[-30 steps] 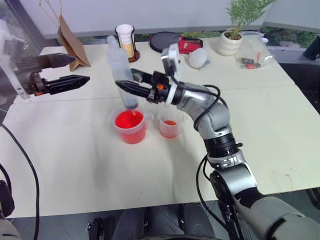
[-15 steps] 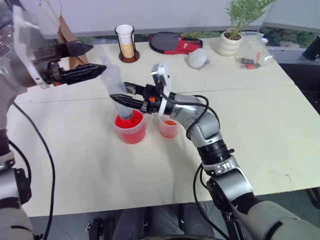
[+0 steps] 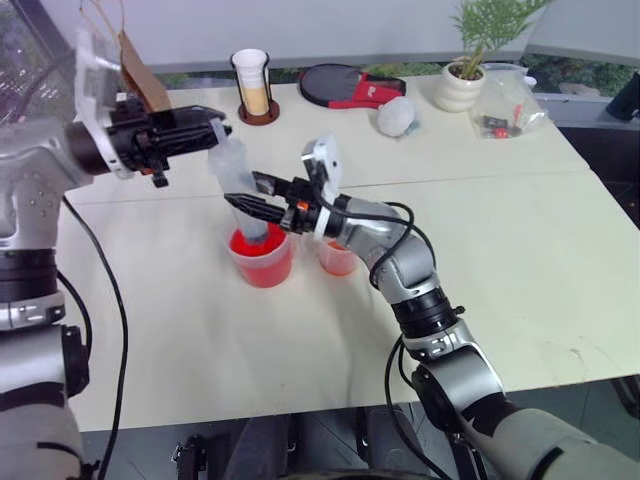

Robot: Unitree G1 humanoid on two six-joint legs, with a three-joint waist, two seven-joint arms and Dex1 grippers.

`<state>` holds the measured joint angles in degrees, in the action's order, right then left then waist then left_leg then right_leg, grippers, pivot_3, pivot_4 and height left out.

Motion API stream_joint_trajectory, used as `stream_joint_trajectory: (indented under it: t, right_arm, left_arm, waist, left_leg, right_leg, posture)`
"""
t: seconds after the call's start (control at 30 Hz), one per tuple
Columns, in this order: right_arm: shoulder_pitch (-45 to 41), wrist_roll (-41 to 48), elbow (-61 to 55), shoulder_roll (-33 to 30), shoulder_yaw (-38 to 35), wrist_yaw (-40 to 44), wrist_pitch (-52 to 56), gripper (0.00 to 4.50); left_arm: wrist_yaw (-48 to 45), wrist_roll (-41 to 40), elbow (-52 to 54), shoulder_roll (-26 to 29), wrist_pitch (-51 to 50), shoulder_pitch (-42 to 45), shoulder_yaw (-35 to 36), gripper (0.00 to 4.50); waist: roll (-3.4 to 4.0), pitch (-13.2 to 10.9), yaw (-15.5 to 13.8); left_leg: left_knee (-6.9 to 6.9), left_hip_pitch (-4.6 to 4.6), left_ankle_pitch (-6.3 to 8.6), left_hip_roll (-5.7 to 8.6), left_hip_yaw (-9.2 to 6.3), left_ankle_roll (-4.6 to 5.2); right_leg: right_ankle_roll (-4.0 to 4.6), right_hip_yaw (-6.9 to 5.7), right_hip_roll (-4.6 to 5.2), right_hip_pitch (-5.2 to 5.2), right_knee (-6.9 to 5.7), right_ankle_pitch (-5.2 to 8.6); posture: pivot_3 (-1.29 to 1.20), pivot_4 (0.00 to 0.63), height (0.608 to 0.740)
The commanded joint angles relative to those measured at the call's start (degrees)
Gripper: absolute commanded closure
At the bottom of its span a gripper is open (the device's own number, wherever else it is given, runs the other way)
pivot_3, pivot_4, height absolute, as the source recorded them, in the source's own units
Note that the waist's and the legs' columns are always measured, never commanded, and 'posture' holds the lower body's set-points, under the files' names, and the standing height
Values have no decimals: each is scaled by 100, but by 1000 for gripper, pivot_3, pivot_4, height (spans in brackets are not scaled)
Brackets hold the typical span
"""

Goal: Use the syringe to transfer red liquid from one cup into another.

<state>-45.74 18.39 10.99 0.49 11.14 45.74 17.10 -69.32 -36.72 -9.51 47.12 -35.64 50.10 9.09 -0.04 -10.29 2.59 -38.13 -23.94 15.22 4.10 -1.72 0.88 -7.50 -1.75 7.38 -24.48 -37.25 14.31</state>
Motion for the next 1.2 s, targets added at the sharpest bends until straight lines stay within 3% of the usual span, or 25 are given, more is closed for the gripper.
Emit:
stream_joint_trajectory:
  t: [0.03,0.47,0.83,0.93,1.1,1.2]
  right_arm:
    - [11,-52,-87,187,245,125,-222,3189]
    - [319,-266,-37,222,600,158,-450,3189]
    - [331,-259,-79,209,579,127,-436,3189]
    - [260,-202,-117,231,490,67,-389,3189]
    - [-141,120,-413,321,131,-134,-18,3189]
    - [-393,482,-825,242,-227,-314,473,3189]
  left_arm:
    - [163,-2,80,12,14,316,119,3892]
    - [215,-189,-374,-124,-41,1176,309,3892]
    - [133,-216,-590,-78,-108,1297,402,3892]
    - [108,-180,-638,-45,-105,1224,386,2975]
    - [18,-24,-489,228,-121,750,352,522]
    - [-328,-93,-178,736,-377,-14,477,522]
  waist:
    - [0,0,2]
    - [0,0,2]
    - [0,0,1]
    - [0,0,5]
    - [0,0,29]
    - [0,0,98]
  left_leg:
    - [1,0,0,0,0,0]
    - [0,0,0,0,0,-1]
    - [0,0,-1,0,0,0]
    - [0,0,-1,0,0,-1]
    - [1,0,-1,-1,0,-1]
    - [8,0,-1,-4,-2,-2]
  right_leg:
    - [0,0,0,-1,0,0]
    - [0,0,-1,-1,-1,0]
    - [0,0,-1,0,-1,0]
    - [0,0,-1,0,-1,0]
    - [0,0,-1,-3,-1,0]
    - [0,1,-3,-6,-3,0]
  posture:
    - [0,150,740]
    - [0,150,740]
    - [0,150,740]
    - [0,150,740]
    - [0,150,740]
    - [0,150,740]
